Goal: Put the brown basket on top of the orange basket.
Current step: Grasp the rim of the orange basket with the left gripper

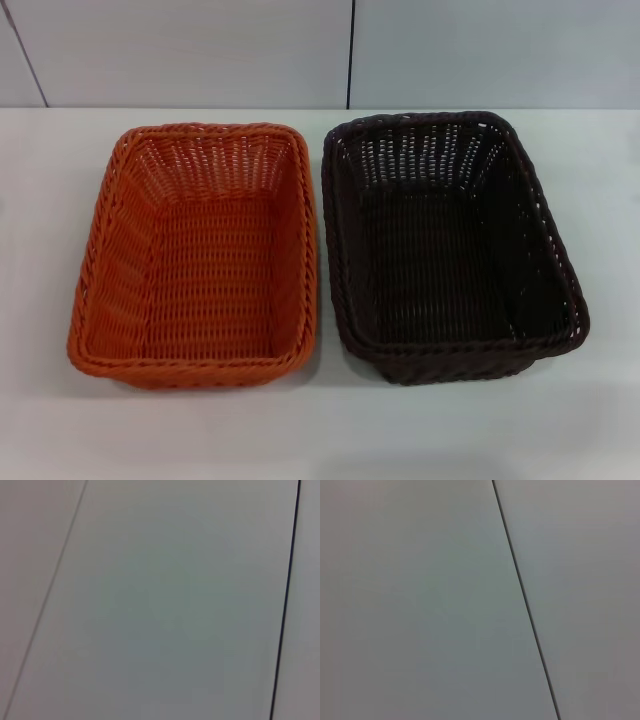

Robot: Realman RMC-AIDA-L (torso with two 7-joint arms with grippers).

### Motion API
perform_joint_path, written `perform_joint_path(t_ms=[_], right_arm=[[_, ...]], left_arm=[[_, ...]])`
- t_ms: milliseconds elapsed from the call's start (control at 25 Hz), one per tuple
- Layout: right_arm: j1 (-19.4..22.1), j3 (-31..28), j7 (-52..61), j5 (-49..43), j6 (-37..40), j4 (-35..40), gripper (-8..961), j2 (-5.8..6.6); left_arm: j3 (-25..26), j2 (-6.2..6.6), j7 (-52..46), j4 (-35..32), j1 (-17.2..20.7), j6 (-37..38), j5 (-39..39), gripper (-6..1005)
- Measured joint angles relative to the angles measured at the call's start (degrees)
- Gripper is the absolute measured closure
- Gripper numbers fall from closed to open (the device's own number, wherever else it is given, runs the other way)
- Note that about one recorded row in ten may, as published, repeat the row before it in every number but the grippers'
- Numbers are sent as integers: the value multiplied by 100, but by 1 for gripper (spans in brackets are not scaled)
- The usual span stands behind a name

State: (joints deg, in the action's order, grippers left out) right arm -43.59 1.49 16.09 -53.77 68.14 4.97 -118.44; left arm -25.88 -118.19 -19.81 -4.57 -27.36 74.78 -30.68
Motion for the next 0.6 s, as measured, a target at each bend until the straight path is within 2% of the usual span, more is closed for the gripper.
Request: perform_joint_path(t_ms=[120,280,320,360,400,440,480,520,560,600], right_arm=[[-30,-4,33,8,-32,5,319,0],[-36,-25,37,10,-32,10,320,-5],[-36,-22,40,12,-32,12,320,-5],[-36,-22,40,12,-32,12,320,-5],[-36,-20,42,12,-33,14,320,-5],[-36,-21,42,13,-34,17,320,-5],[-34,-28,41,14,-34,19,320,-5],[-28,-40,36,16,-38,17,320,-5],[-28,-40,36,16,-38,17,320,-5],[-23,-45,24,17,-43,15,320,-4]], left_arm=[[-136,22,-238,-155,-92,-467,-29,139],[-1095,67,-1467,-1222,-67,-1909,-115,140],[-1095,67,-1467,-1222,-67,-1909,-115,140],[-1700,149,-2003,-1749,-19,-2573,-179,140],[-1989,206,-2245,-2013,-2,-2865,-223,140],[-2590,373,-2899,-2420,40,-3357,-469,140],[-2590,373,-2899,-2420,40,-3357,-469,140],[-2791,432,-3152,-2552,55,-3526,-568,140],[-3848,916,-4720,-3060,64,-4141,-1374,140],[-4062,1044,-5153,-3149,45,-4211,-1603,140]])
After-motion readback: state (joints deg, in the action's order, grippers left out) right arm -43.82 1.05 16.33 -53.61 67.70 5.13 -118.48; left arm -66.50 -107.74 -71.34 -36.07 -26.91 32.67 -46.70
